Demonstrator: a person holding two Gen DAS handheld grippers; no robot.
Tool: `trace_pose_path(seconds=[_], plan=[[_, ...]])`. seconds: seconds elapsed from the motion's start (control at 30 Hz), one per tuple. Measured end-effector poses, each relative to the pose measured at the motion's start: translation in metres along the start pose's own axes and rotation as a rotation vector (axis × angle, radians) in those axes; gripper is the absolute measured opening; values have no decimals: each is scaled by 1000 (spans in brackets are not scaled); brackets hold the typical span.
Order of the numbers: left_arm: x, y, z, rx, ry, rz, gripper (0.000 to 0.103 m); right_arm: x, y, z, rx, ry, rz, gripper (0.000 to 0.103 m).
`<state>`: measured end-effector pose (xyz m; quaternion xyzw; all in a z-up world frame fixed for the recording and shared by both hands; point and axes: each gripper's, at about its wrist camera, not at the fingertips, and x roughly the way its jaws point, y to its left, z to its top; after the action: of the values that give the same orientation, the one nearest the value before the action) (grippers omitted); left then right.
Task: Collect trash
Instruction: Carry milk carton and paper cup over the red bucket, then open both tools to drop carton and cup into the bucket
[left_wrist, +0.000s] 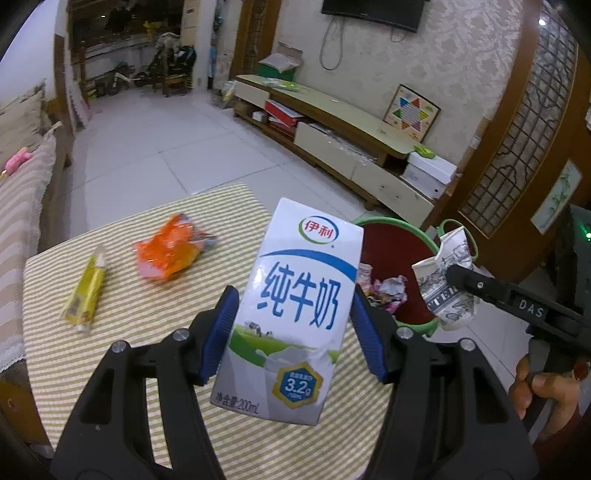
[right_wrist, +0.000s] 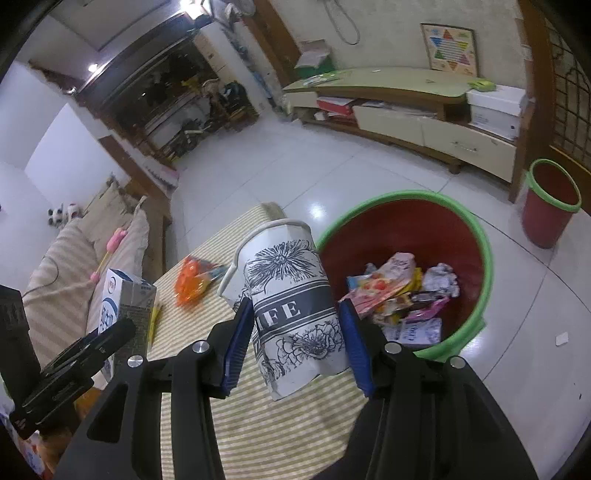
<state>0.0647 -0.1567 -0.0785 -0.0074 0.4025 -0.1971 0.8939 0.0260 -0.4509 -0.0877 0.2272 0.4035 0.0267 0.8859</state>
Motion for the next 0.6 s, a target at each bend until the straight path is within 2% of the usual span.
trace_pose_path(seconds=[0.33, 0.6], plan=[[49, -56, 27, 47, 32, -136, 59, -3, -54, 24, 64, -56, -73, 47], [98, -88, 37, 67, 101, -186, 59, -1, -87, 40, 84, -74, -110, 47]])
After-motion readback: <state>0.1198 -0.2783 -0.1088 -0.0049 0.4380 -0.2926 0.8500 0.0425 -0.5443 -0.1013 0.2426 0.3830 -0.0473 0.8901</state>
